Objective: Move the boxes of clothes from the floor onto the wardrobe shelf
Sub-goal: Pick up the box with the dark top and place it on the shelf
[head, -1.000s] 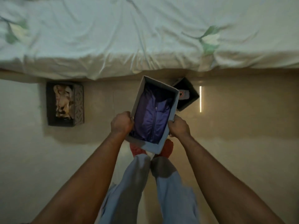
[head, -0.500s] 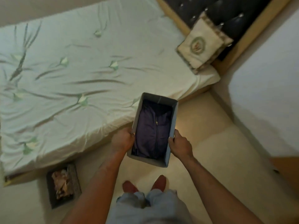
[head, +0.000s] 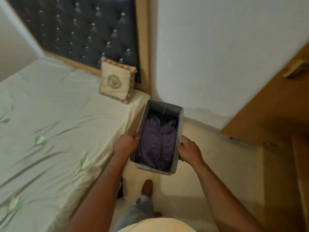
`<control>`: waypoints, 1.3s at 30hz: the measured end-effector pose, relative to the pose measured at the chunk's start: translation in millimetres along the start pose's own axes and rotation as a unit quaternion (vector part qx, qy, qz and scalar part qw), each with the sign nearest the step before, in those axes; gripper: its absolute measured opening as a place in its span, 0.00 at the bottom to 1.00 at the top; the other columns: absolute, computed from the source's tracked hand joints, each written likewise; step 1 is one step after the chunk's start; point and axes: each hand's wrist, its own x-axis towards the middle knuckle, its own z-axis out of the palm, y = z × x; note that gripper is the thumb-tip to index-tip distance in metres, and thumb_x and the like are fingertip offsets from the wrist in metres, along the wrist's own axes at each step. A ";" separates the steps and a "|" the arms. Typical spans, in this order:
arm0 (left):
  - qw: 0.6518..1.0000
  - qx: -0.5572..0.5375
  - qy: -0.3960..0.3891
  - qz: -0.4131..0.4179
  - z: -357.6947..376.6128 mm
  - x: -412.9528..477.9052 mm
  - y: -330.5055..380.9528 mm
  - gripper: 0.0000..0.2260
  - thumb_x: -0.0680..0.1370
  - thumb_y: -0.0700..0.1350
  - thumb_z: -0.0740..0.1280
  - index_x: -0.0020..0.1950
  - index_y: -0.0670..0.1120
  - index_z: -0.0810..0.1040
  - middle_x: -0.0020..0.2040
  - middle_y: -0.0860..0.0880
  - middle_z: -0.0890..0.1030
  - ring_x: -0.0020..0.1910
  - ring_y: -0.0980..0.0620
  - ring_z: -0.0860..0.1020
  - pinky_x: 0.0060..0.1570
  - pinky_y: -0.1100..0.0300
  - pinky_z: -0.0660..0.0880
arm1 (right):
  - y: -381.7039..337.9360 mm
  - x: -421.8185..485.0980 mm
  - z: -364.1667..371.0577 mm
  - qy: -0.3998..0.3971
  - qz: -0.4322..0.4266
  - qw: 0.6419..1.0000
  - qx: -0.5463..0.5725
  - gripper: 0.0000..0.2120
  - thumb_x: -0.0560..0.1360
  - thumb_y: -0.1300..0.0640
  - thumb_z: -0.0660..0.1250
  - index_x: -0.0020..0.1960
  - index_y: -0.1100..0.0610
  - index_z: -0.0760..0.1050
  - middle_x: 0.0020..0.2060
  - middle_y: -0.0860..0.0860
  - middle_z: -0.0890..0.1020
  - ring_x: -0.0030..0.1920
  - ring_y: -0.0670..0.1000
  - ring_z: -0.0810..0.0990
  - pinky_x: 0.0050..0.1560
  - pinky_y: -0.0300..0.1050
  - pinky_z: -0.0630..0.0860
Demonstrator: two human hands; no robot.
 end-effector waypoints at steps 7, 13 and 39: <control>0.976 0.025 -0.139 0.163 28.1 97.5 128.4 0.11 0.77 0.45 0.64 0.55 0.45 0.83 0.52 0.41 0.84 0.52 0.41 0.81 0.44 0.59 0.72 | 42.6 31.4 -75.6 0.109 0.127 0.986 0.024 0.10 0.76 0.50 0.55 0.48 0.54 0.72 0.33 0.53 0.82 0.31 0.55 0.81 0.40 0.52 0.80; 0.934 0.085 -0.197 0.284 62.7 140.1 255.6 0.07 0.75 0.45 0.64 0.45 0.45 0.81 0.46 0.42 0.84 0.47 0.41 0.81 0.43 0.55 0.76 | 85.8 35.5 -137.4 0.200 0.239 0.946 0.086 0.11 0.77 0.49 0.56 0.50 0.54 0.73 0.33 0.53 0.83 0.31 0.55 0.82 0.42 0.54 0.81; 0.762 0.117 -0.299 0.563 325.5 56.0 729.0 0.12 0.77 0.45 0.59 0.33 0.47 0.71 0.34 0.47 0.77 0.35 0.45 0.77 0.29 0.60 0.63 | 400.0 6.3 -434.6 0.416 0.430 0.788 0.144 0.19 0.80 0.50 0.58 0.66 0.58 0.74 0.49 0.55 0.83 0.50 0.57 0.81 0.43 0.42 0.70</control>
